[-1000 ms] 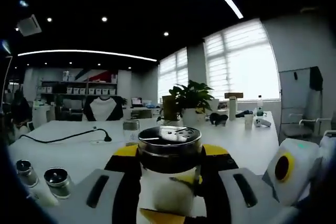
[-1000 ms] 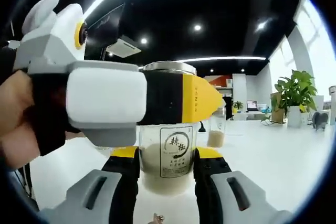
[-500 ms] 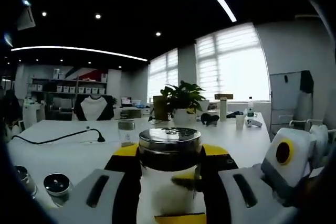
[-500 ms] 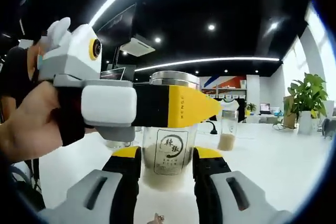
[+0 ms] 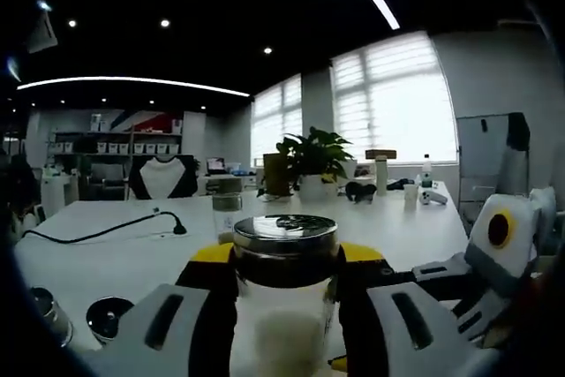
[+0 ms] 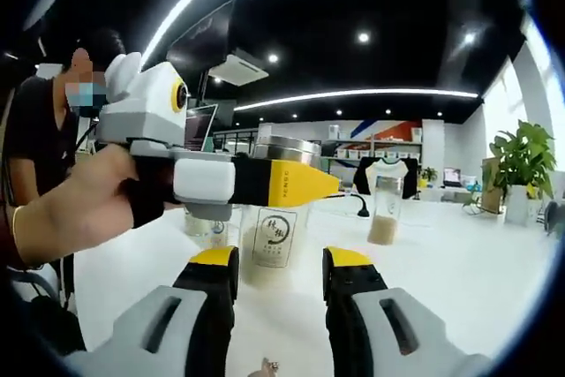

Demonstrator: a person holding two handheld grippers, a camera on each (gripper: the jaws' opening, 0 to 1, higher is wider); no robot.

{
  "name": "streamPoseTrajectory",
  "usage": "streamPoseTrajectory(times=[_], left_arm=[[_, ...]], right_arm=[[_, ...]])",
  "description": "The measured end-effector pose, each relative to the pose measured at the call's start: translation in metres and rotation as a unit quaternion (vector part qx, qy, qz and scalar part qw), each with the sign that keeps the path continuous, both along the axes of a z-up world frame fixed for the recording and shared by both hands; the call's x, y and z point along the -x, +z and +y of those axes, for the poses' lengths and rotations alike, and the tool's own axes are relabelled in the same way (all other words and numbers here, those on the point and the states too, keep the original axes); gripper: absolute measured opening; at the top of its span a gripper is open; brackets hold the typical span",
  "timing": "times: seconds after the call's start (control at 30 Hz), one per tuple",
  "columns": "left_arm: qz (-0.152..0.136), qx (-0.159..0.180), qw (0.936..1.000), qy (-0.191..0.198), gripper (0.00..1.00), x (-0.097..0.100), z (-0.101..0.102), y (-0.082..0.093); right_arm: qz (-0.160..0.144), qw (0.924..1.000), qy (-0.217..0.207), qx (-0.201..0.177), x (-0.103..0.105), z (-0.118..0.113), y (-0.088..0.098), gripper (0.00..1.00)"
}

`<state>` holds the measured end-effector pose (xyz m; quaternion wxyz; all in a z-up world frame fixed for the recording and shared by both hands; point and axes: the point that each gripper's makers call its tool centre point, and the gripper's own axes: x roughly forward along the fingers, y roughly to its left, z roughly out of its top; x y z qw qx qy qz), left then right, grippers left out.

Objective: Rotate the seasoning bottle until the label or dispensing opening points toward the visible target arrow and the bottle remains upright within the marked orientation range

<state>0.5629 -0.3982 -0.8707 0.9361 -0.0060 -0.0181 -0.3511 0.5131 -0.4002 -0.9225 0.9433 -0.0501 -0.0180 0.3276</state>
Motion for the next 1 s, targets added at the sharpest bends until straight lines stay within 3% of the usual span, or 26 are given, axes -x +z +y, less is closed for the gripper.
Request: streamPoseTrajectory(times=[0.67,0.87,1.0], left_arm=[[0.014,-0.007,0.9997,-0.016,0.45,-0.005,0.004,-0.019],[0.006,-0.030,0.9990,-0.032,0.45,-0.004,0.001,-0.020],[0.016,-0.036,0.9977,-0.056,0.46,-0.006,0.002,-0.021]], right_arm=[[0.012,0.9995,-0.012,0.025,-0.008,-0.006,-0.007,0.33],[0.010,0.9997,-0.015,0.015,-0.012,-0.007,-0.003,0.33],[0.009,0.9997,-0.011,0.019,-0.013,-0.007,-0.003,0.34]])
